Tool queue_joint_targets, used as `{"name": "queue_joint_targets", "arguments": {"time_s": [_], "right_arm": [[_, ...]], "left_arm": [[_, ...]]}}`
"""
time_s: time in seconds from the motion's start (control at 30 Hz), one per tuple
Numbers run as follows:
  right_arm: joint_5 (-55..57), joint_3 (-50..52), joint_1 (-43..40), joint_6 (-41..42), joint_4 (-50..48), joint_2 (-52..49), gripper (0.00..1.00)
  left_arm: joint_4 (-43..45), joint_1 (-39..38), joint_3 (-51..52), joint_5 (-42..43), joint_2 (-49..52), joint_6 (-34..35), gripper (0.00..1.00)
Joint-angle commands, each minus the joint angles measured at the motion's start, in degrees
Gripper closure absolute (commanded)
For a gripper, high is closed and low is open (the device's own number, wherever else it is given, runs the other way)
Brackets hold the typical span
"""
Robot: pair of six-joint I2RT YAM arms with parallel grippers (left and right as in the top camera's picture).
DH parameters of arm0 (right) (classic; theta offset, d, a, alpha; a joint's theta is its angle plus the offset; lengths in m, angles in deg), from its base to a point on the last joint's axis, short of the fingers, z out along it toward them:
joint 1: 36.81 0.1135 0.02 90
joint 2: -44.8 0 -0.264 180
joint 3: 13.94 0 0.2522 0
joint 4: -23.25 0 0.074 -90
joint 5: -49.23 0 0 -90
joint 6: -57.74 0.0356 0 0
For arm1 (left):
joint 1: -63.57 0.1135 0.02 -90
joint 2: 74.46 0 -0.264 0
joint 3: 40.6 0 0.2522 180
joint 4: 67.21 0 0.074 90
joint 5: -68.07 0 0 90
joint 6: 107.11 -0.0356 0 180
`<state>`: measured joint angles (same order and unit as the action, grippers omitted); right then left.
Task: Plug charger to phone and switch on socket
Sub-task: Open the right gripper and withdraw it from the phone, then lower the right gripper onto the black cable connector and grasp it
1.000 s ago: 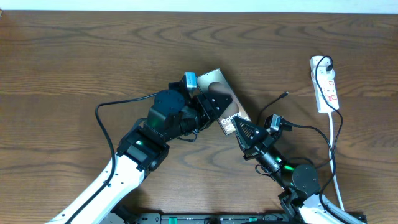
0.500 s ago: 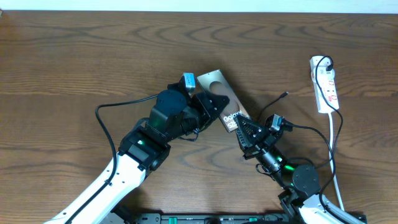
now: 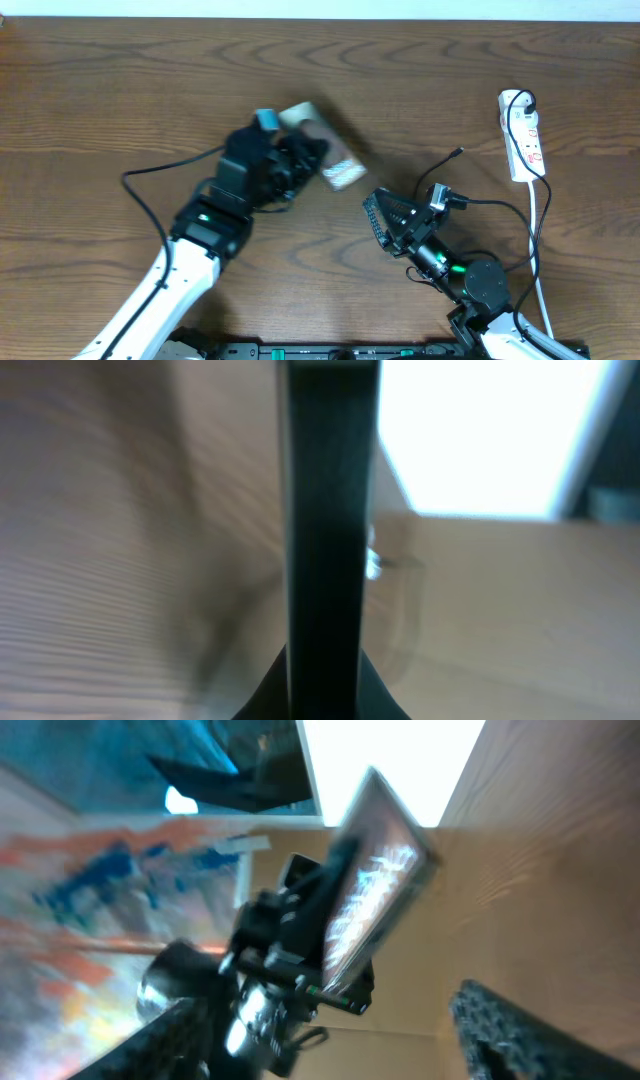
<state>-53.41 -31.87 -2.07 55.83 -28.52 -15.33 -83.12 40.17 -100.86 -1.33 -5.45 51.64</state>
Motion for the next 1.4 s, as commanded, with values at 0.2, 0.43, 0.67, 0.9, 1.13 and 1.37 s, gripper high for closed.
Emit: {"name": "queue_joint_targets", "arguments": {"time_s": [0.2, 0.43, 0.67, 0.9, 1.13, 1.37], "right_arm": [[7.2, -4.3, 0.2, -34.7, 14.4, 0.2, 0.05], [19.5, -26.6, 0.2, -46.7, 57.3, 0.0, 0.08], [39.1, -50.2, -2.7, -47.5, 92.7, -7.0, 0.28], [38.8, -58.0, -10.8, -42.8, 100.7, -21.1, 0.15], [33.5, -59.8, -12.5, -41.4, 97.3, -32.6, 0.01], [31.7, -59.8, -12.5, -41.4, 93.0, -39.8, 0.37]], "left_arm": [[-12.6, 16.4, -0.2, 12.4, -0.2, -15.3, 0.93], [-12.6, 17.8, -0.2, 19.8, -0.2, -17.7, 0.93], [-12.9, 17.8, -0.2, 22.5, -0.2, -18.8, 0.93], [-13.7, 17.8, -0.2, 24.1, -0.2, -18.8, 0.92], [-15.0, 17.8, -0.2, 24.0, -0.2, -18.8, 0.93], [-15.0, 17.8, -0.2, 25.4, -0.2, -18.8, 0.93]]}}
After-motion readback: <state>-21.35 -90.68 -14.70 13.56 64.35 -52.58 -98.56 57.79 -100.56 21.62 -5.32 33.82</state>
